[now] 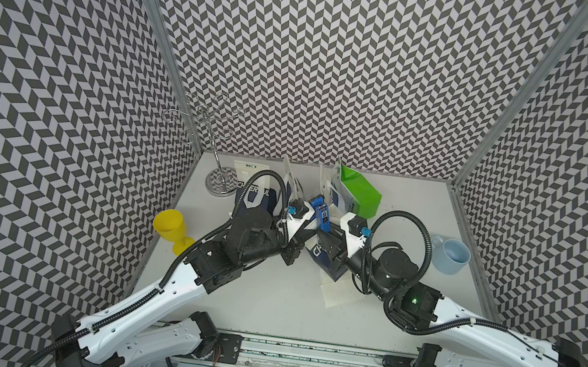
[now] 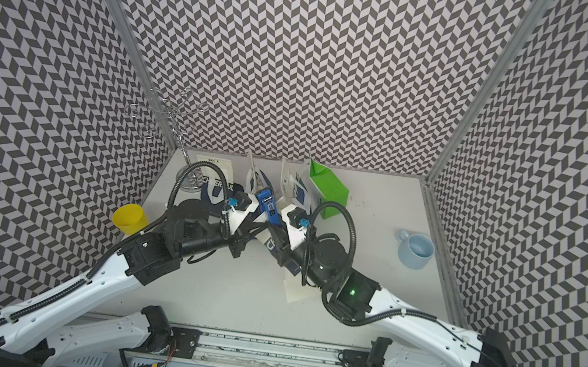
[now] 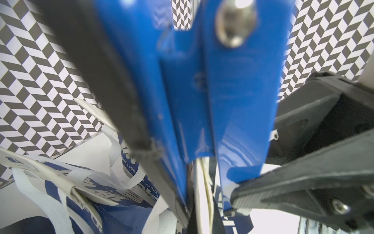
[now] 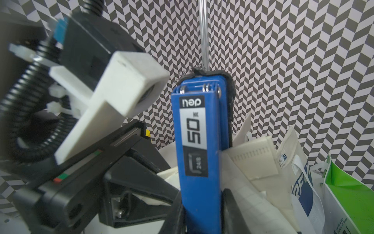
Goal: Staple the receipts to the bags
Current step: Pick up the stapler from the takeout bag, then place the takeout bag at the center of the board.
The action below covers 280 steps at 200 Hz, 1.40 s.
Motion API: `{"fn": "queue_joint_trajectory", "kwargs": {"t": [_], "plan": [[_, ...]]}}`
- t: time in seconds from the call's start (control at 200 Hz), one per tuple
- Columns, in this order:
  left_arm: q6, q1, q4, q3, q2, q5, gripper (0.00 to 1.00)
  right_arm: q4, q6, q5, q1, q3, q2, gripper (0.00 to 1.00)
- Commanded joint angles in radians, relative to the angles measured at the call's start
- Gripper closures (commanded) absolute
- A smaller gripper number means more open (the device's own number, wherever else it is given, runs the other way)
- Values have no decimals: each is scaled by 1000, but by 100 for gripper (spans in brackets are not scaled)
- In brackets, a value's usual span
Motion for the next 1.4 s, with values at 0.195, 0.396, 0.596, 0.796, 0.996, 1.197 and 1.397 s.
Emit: {"fn": "queue_joint_trajectory", "kwargs": {"t": [0.195,0.396,0.596,0.796,0.996,1.197,1.397], "plan": [[-76,-36,51,-33,-2,-7,100,262,-21,297,-9,55,-90,100],[-120,-39,-11,-53,-63,-122,100,267,58,543,-111,11,-148,100],[-339,-39,-310,6,-122,-568,100,91,243,588,-245,-36,-208,100],[-587,-38,-677,107,-66,-673,100,49,258,621,-256,-69,-225,100],[-712,-31,-883,177,-16,-754,100,50,269,590,-262,-89,-218,100],[-641,212,-841,165,-10,-713,100,-4,373,498,-299,-114,-179,100],[-446,567,-691,145,-4,-511,100,-84,553,379,-408,-176,-137,100]]}}
